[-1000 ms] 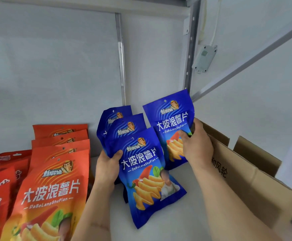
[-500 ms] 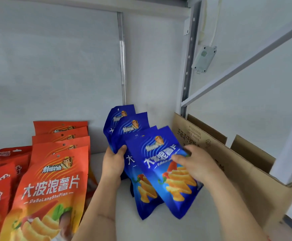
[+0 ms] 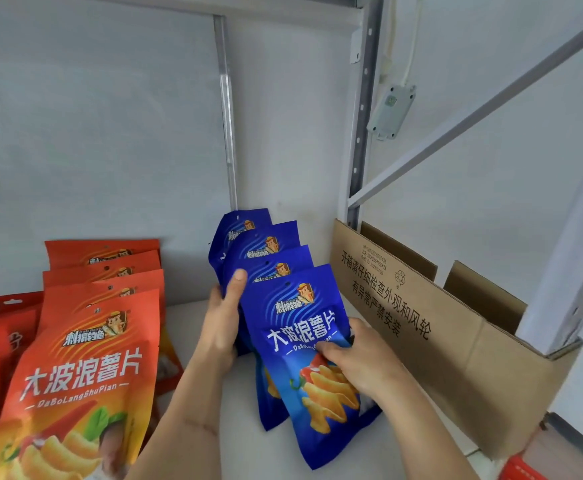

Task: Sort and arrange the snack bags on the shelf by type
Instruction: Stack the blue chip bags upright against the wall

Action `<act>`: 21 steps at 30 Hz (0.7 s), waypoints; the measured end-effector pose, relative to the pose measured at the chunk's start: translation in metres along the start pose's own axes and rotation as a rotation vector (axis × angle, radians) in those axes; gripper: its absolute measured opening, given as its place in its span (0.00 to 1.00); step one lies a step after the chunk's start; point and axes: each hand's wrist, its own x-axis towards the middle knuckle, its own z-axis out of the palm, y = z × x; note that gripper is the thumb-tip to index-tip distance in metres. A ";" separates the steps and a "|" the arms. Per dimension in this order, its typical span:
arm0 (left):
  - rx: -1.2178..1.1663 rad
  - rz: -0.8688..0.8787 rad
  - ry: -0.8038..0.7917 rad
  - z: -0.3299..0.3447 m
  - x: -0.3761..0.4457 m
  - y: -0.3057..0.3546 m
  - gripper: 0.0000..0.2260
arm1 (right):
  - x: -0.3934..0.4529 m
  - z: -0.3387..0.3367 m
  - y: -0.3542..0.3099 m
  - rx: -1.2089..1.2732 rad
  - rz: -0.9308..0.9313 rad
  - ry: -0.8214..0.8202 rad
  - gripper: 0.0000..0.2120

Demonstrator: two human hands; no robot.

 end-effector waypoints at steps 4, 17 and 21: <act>0.022 -0.034 -0.013 0.004 0.004 -0.005 0.21 | -0.001 0.001 0.000 0.003 0.015 0.004 0.24; 0.009 -0.348 -0.009 0.030 0.039 -0.018 0.18 | 0.005 0.002 0.003 0.047 0.066 0.020 0.27; 0.120 -0.344 -0.039 0.030 0.043 -0.017 0.21 | 0.009 -0.007 0.005 0.178 0.049 -0.035 0.23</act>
